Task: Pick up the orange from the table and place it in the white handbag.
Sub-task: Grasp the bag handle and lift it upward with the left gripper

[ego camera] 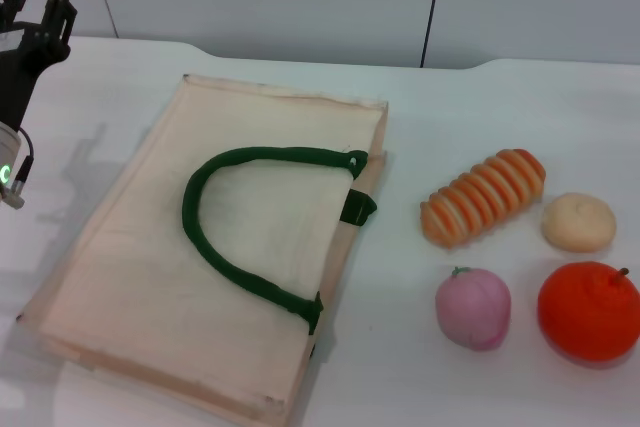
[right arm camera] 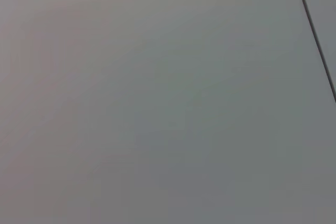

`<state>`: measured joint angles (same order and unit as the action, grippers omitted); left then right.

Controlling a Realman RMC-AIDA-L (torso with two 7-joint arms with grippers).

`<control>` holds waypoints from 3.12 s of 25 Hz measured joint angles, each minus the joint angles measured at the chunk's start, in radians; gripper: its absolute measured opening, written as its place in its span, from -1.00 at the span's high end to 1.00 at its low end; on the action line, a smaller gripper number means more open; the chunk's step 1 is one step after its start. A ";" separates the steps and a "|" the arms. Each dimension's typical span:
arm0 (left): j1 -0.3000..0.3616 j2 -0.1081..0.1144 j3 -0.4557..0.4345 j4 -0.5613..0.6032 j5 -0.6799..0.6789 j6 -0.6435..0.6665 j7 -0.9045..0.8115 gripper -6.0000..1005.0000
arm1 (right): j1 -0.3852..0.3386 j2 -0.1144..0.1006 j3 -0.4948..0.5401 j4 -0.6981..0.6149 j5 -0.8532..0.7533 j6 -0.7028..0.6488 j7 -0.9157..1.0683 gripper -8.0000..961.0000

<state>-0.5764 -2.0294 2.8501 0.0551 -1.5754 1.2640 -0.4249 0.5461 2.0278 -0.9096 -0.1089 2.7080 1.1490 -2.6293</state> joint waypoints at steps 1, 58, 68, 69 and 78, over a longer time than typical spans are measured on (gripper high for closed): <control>0.000 0.000 0.000 0.000 0.000 0.000 0.000 -0.15 | 0.000 0.000 0.000 0.000 0.000 0.000 0.000 -0.86; -0.241 0.005 0.012 -0.752 1.277 0.237 -1.610 -0.15 | 0.002 -0.006 -0.001 -0.010 -0.007 -0.067 0.005 -0.86; -0.285 0.007 0.014 -0.772 1.404 0.264 -1.665 -0.15 | 0.004 -0.006 -0.001 -0.009 -0.007 -0.068 0.004 -0.86; -0.287 0.007 0.014 -0.772 1.408 0.264 -1.665 -0.15 | 0.004 -0.006 -0.001 -0.009 -0.007 -0.068 0.004 -0.86; -0.317 0.006 0.014 -0.766 1.494 0.256 -1.682 -0.15 | 0.006 -0.006 -0.001 -0.009 0.000 -0.068 0.003 -0.86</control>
<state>-0.8936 -2.0238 2.8640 -0.7113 -0.0811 1.5195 -2.1072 0.5525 2.0217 -0.9111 -0.1180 2.7076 1.0814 -2.6262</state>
